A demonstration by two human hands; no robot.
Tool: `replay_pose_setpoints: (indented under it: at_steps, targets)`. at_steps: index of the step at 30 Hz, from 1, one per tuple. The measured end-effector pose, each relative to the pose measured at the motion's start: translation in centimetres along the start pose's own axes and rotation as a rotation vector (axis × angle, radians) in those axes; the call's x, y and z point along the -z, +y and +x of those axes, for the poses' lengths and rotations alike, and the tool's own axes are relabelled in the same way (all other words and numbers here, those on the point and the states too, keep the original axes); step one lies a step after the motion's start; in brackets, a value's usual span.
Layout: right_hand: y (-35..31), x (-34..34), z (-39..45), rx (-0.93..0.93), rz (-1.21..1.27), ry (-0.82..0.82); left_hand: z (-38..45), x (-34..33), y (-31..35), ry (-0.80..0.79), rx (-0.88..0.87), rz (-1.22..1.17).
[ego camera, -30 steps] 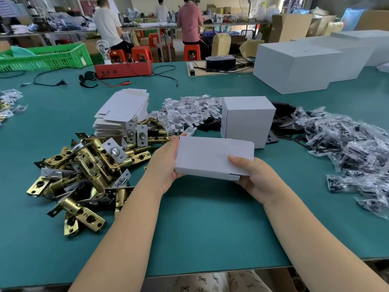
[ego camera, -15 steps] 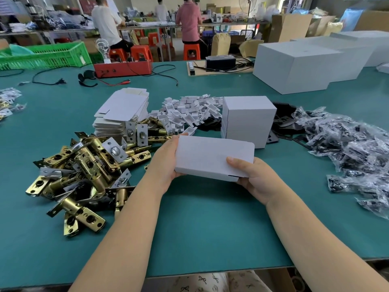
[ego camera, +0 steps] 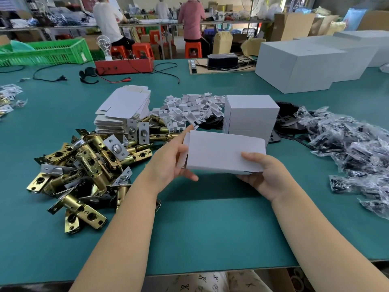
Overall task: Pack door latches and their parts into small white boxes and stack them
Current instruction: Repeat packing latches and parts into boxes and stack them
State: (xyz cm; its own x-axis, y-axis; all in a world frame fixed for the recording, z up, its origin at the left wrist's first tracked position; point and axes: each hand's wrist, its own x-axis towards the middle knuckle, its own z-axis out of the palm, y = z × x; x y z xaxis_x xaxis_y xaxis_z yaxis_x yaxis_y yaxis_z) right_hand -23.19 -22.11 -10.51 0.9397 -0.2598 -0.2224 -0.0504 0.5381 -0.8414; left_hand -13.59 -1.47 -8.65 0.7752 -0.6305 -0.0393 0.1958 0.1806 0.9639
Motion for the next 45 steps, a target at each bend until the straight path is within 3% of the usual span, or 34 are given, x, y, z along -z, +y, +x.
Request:
replay_pose_setpoints:
  at_steps: [2, 6, 13, 20, 26, 32, 38, 41, 45]
  targets:
    - [0.0, 0.1, 0.1, -0.007, 0.041, 0.013, 0.2, -0.3, -0.1, 0.018, -0.04, -0.082]
    - [0.0, 0.0, 0.1, -0.005, 0.038, 0.0, 0.7, -1.1, -0.8, 0.234, -0.136, 0.018]
    - [0.4, -0.2, 0.1, 0.037, -0.05, -0.024, 0.7, -1.0, -1.1, 0.352, -0.128, 0.039]
    - [0.4, 0.1, 0.3, 0.042, -0.029, -0.011, 0.9, -1.6, -1.3, 0.189, -0.132, 0.149]
    - [0.5, -0.1, 0.1, 0.04, -0.132, -0.08, 1.5, -1.3, -1.8, 0.399, -0.096, 0.089]
    - [0.8, -0.4, 0.0, 0.057, -0.195, -0.092, 1.5, -0.4, -1.8, 0.467, -0.064, 0.224]
    - [0.8, -0.2, 0.1, 0.065, -0.166, -0.037, 1.0, -0.9, -1.9, 0.382, -0.161, 0.329]
    - [0.8, -0.1, 0.1, 0.059, -0.157, -0.029, 1.1, -0.7, -2.3, 0.336, -0.12, 0.369]
    - [0.7, -0.2, 0.3, 0.045, -0.091, 0.0, 1.1, -0.9, -1.7, 0.175, -0.079, 0.066]
